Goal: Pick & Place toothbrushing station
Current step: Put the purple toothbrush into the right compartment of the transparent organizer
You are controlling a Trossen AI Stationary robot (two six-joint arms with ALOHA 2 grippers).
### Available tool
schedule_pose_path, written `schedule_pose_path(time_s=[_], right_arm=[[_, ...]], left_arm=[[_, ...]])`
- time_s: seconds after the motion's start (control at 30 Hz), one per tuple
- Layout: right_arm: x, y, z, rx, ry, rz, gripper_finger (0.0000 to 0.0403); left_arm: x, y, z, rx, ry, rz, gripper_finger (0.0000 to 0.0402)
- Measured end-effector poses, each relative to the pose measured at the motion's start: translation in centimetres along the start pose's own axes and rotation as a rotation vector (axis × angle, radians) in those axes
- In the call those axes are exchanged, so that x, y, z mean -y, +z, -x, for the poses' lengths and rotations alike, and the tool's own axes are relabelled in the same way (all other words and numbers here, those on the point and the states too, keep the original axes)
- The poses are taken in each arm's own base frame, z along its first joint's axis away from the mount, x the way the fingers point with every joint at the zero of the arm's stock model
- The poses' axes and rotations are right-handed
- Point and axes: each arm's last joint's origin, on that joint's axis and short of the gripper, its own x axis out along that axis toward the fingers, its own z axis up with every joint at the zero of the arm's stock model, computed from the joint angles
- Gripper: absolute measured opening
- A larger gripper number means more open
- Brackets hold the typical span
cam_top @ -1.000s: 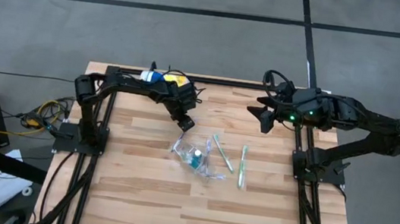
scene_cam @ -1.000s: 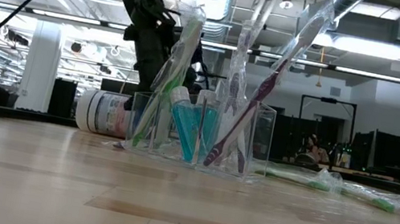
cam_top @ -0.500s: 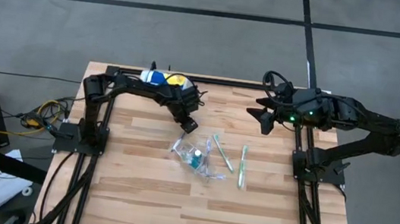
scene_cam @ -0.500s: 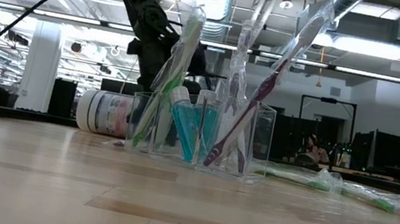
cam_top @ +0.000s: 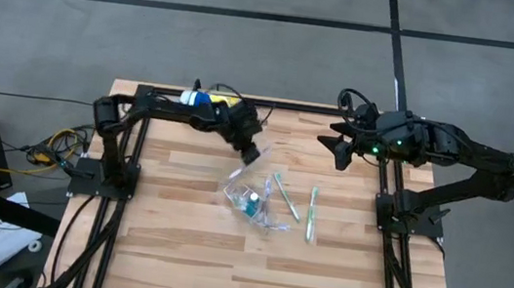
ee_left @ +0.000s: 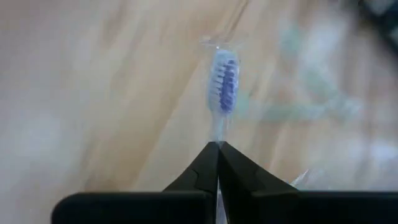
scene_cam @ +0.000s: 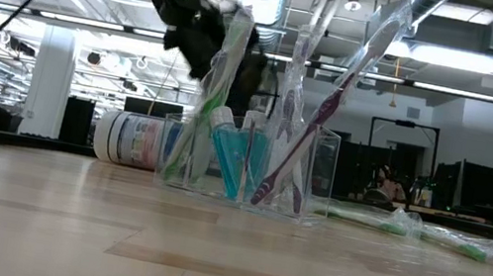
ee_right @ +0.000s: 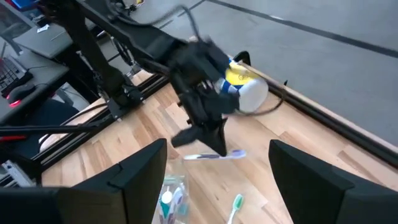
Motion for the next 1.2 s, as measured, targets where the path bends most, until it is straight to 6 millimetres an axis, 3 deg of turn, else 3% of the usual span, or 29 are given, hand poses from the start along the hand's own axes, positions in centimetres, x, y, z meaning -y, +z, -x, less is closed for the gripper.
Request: schedule_pose_path(time_s=[0.3, 0.6, 0.9, 1.2], right_arm=[[0.0, 1.5, -0.2, 0.121, 0.026, 0.028, 0.0271], [0.1, 3.7, -0.4, 0.3, 0.056, 0.02, 0.0271], [-0.7, 4.4, -3.5, 0.305, 0.122, 0.046, 0.0271], [-1.0, 5.0, -6.0, 0.317, 0.175, 0.049, 0.0271]], left_arm=[[3.3, 5.0, 7.7, 0.485, -0.205, -0.164, 0.0], [6.8, 6.7, 14.8, 0.843, -0.413, -0.327, 0.0], [8.9, 7.0, 15.7, 0.909, -0.512, -0.373, 0.0], [9.4, 7.0, 15.6, 0.899, -0.531, -0.383, 0.0]])
